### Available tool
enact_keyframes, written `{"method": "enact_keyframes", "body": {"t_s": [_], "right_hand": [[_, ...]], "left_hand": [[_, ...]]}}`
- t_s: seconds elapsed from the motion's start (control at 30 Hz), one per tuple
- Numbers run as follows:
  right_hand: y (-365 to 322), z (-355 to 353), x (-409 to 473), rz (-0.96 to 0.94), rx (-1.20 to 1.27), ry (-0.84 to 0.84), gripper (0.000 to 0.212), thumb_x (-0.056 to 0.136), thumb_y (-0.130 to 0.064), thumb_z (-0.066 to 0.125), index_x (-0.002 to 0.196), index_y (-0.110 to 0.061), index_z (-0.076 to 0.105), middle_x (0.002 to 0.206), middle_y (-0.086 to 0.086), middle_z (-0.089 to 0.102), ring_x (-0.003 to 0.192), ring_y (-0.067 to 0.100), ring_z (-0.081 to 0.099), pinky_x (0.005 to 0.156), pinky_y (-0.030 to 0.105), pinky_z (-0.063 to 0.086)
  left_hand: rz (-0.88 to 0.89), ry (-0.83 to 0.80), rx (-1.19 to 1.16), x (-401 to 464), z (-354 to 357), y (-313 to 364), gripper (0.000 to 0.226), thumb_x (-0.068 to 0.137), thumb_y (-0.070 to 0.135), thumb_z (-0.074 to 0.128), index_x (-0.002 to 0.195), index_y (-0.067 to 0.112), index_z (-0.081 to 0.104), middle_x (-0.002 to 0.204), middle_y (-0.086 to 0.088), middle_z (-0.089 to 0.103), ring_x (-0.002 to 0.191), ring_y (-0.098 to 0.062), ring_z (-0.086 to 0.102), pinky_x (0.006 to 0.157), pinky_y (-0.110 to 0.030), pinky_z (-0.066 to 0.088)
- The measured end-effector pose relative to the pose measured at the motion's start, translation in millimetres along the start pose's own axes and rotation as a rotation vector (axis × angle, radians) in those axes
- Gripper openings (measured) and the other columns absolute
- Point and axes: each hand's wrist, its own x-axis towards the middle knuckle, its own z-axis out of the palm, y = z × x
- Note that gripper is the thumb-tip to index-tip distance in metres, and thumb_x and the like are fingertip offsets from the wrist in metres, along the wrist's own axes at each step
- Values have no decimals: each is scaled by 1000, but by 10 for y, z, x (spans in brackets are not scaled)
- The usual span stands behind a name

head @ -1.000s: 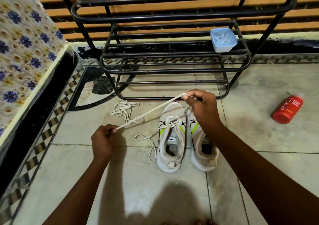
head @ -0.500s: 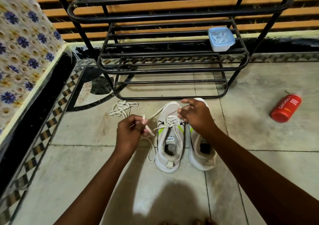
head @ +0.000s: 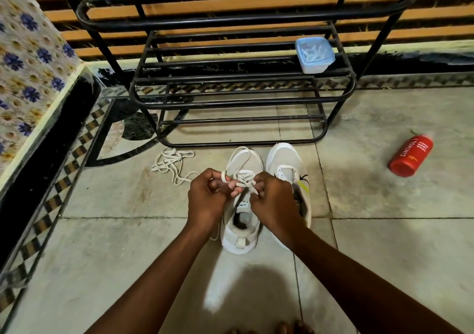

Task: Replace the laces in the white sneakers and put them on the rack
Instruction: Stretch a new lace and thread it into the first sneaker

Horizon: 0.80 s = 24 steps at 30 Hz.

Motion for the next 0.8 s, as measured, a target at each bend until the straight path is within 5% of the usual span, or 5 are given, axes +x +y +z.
{"method": "enact_keyframes", "body": {"t_s": [0.2, 0.3, 0.6, 0.8], "right_hand": [[-31, -35, -7, 240, 158, -21, 29, 80, 5, 64, 107, -6, 68, 87, 0, 67, 80, 12, 65, 65, 1, 40], [-22, -64, -6, 262, 162, -4, 26, 81, 4, 64, 103, -8, 68, 86, 0, 68, 80, 14, 66, 63, 1, 40], [8, -68, -15, 311, 191, -13, 24, 83, 1, 66, 103, -12, 69, 86, -5, 67, 82, 11, 66, 63, -1, 39], [-34, -101, -40, 296, 245, -19, 34, 83, 4, 65, 109, -18, 63, 81, -17, 62, 80, 7, 66, 68, 5, 44]], "left_hand": [[-20, 42, 97, -28, 85, -9, 20, 77, -8, 77, 84, 6, 65, 82, -13, 77, 84, -29, 78, 87, -49, 63], [-28, 78, 152, -48, 135, -20, 21, 73, -1, 83, 81, 11, 67, 79, -4, 78, 82, -21, 78, 86, -49, 63], [-3, 168, 297, -48, 187, 62, 26, 73, 1, 88, 79, 13, 66, 72, 2, 76, 73, -10, 75, 65, -18, 56], [-23, 190, 355, -38, 168, 56, 24, 72, 7, 89, 79, 14, 67, 71, 2, 76, 70, -9, 75, 72, -32, 62]]}}
